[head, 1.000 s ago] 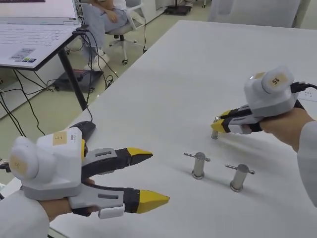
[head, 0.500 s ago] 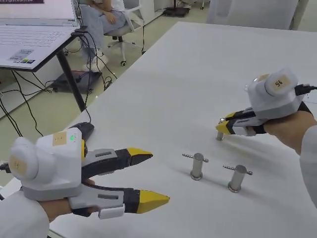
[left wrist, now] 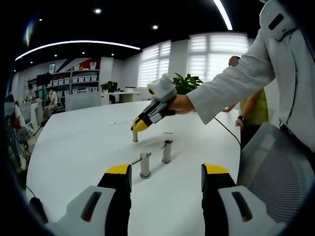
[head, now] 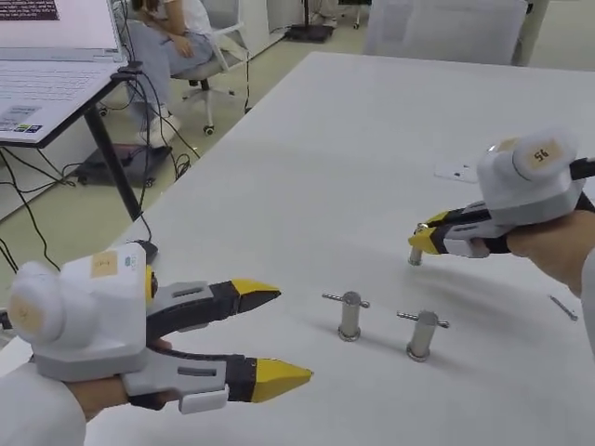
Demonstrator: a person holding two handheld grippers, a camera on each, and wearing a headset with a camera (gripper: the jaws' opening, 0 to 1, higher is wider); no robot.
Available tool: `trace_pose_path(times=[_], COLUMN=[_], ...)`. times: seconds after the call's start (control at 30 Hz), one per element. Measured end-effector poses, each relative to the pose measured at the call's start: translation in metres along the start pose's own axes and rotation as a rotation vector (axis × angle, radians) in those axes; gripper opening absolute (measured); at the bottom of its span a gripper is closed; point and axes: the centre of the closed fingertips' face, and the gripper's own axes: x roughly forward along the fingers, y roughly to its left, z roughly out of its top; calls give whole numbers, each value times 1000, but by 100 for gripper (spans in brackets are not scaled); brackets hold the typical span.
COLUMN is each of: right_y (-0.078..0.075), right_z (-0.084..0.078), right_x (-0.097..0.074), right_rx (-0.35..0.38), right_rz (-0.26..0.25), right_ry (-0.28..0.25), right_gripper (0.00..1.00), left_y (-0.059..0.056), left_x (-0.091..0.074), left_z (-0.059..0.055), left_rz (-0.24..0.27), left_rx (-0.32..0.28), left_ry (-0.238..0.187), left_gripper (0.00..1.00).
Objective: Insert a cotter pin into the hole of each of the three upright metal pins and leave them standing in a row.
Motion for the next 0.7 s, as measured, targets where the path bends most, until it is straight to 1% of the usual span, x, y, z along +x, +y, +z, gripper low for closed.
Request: trace_pose_path(times=[0.17,0.27,0.4,0.7], right_y=[1,3,8,28], right_z=[-3,-6,-11,-22], right_x=[-19,-30,-45,-74], right_rx=[8,7,14,18], right_rz=[-12,-15,-20,-12], right_ry=[-1,2,3,4], right_gripper=[9,9,9,9], left_y=[-5,-6,-10,-17], left_x=[1,1,2,5], left_z=[3,5,9,10], left_rz=[-12,-16,-26,-48], left_rx=[7,14,22,32], left_ry=[2,1,-1,5], left_gripper=[57,57,57,57])
